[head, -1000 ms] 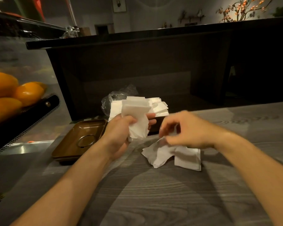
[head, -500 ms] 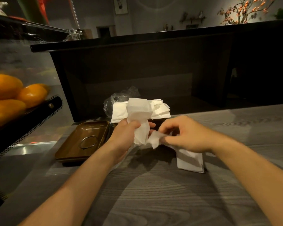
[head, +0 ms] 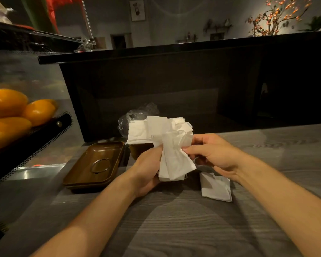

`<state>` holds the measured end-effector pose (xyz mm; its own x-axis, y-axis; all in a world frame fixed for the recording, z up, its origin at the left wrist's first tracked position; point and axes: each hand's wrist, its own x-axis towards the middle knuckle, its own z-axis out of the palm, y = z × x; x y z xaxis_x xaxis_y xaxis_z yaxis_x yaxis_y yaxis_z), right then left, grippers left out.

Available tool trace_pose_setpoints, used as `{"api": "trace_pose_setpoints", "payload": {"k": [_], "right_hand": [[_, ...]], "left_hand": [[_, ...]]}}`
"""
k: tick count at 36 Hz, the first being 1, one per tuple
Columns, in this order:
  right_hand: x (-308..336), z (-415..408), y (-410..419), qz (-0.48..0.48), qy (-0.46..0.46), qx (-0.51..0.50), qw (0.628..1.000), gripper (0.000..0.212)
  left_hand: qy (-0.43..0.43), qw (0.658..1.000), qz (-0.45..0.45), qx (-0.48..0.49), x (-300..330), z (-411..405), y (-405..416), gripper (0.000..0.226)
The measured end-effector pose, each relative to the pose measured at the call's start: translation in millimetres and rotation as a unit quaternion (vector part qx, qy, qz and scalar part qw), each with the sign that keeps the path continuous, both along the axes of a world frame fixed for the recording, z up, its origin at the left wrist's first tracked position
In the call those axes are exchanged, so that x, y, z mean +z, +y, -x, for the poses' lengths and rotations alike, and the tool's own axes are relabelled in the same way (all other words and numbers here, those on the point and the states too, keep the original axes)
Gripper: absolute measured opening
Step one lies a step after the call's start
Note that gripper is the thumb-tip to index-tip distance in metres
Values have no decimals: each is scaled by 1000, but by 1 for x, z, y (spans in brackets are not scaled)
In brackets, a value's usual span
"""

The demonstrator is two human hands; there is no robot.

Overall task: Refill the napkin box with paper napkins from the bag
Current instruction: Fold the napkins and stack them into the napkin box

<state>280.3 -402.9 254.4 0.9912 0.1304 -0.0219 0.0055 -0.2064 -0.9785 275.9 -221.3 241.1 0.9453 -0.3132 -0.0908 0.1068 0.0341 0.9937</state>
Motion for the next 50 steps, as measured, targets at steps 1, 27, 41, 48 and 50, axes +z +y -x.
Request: {"api": "trace_pose_setpoints", "payload": {"k": [1,27,41,48,50], "right_hand": [[-1,-1,0,-5,0,-4,1000,19],[-1,2,4,55,-127,18,990,19],[20,23,-23,489,9,235,840,24],[15,15,-33,403,-67,192,893,12],[17,13,-35,372,-71,173,909,9]], "left_hand": [[1,1000,-2,-8,0,0,0,23],[-27,992,-93,-84,3,4,-1,23],[-37,992,-118,-10,-2,-2,-1,30],[-39,991,-132,-1,-2,-1,-3,33],[-36,991,-128,9,-2,-1,-3,29]]}}
